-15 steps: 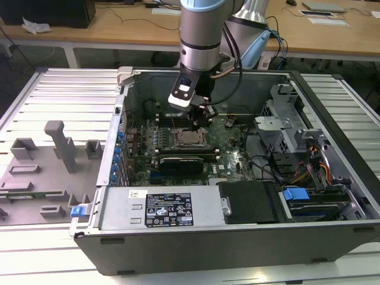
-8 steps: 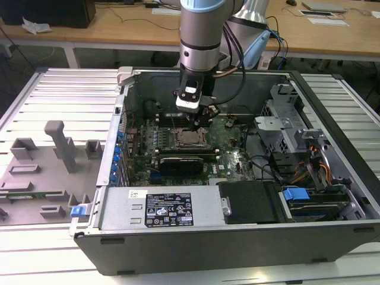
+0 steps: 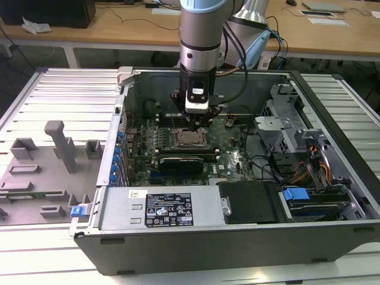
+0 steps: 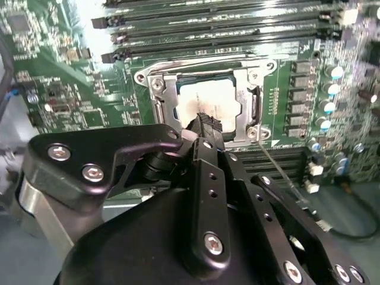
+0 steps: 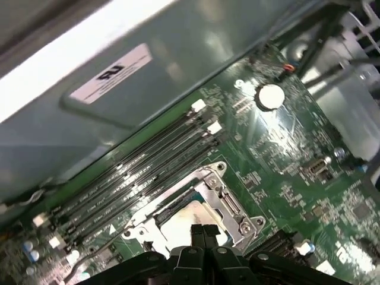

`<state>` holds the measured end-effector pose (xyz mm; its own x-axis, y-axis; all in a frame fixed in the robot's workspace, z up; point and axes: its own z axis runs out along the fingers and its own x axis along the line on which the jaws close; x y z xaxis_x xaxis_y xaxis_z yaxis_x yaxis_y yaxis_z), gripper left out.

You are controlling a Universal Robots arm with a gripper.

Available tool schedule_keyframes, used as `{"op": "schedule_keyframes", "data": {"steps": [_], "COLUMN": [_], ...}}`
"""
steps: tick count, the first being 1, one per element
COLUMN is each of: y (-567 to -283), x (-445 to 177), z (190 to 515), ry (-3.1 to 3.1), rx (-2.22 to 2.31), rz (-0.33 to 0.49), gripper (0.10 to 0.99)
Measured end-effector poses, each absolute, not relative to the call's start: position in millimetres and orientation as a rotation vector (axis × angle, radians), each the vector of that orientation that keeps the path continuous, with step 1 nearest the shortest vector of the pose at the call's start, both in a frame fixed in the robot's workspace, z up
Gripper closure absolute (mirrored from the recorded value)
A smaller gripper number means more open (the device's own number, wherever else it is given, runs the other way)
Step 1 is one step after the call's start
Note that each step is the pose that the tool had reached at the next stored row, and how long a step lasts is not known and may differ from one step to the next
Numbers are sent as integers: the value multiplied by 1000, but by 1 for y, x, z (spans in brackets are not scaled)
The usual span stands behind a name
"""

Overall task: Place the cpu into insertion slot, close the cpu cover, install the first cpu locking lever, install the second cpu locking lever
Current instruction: 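Close the cpu cover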

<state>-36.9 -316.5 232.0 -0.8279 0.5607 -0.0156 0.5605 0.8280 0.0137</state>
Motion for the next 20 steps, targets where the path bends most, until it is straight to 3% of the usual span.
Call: {"op": "schedule_keyframes", "data": {"steps": [20], "y": [-317], "x": [-37], "z": [230], "ry": [3120], "rx": [179], "rz": [19], "gripper": [980]}}
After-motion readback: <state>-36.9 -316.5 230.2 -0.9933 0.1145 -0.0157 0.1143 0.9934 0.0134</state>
